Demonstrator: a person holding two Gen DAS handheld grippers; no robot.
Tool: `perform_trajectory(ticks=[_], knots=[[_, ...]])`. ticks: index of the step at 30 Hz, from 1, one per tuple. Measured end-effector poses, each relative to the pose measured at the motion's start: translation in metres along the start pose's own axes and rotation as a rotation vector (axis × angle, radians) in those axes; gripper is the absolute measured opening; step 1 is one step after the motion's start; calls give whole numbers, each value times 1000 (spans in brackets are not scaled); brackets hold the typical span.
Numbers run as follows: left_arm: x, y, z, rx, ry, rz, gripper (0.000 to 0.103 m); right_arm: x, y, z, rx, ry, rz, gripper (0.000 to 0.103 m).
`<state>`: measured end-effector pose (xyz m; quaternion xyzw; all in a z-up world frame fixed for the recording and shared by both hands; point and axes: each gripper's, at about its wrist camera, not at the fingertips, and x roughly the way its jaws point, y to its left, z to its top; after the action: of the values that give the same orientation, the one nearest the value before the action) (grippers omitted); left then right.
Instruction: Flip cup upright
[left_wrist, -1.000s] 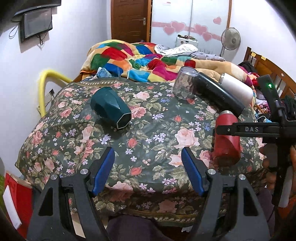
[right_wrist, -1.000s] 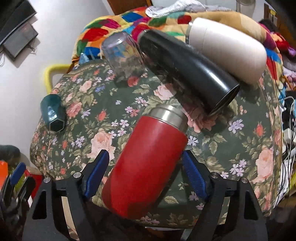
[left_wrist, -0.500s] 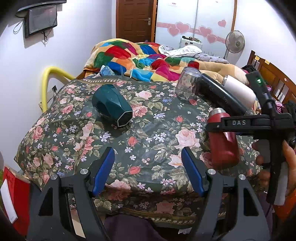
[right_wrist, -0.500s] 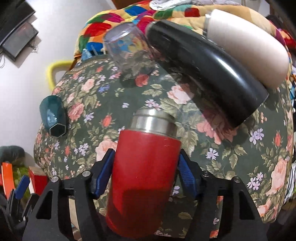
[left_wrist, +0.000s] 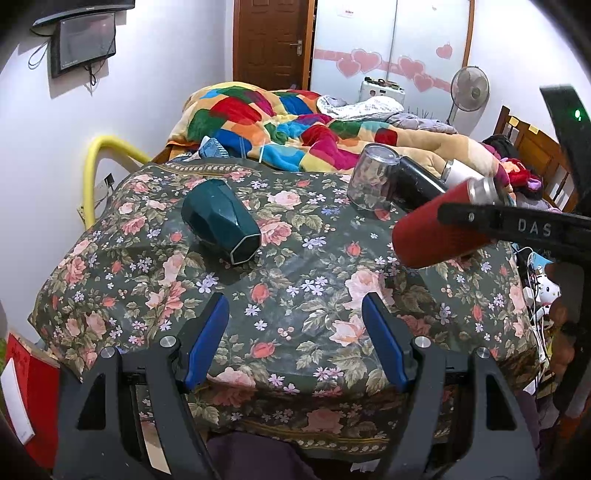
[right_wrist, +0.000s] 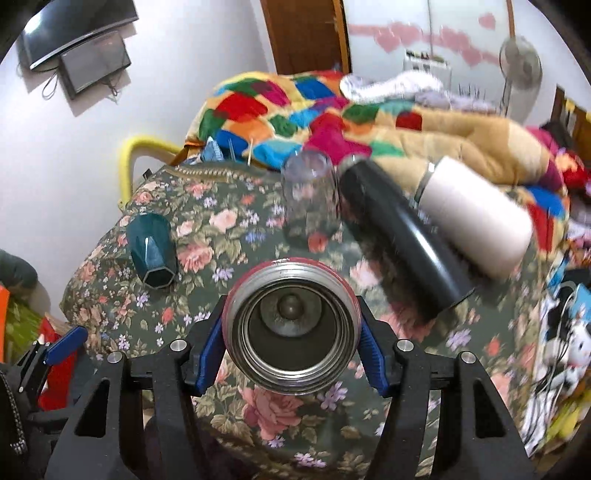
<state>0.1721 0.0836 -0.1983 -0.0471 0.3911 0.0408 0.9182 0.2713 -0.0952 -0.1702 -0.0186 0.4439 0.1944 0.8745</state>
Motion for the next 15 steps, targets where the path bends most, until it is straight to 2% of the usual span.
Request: perform_trajectory(ticks=[4, 15], knots=[[1, -1, 1, 8, 0, 1, 73, -2, 4, 2, -38, -9, -19, 59], [6, 2, 3, -8, 13, -6, 73, 26, 11, -5, -90, 78, -25, 59]])
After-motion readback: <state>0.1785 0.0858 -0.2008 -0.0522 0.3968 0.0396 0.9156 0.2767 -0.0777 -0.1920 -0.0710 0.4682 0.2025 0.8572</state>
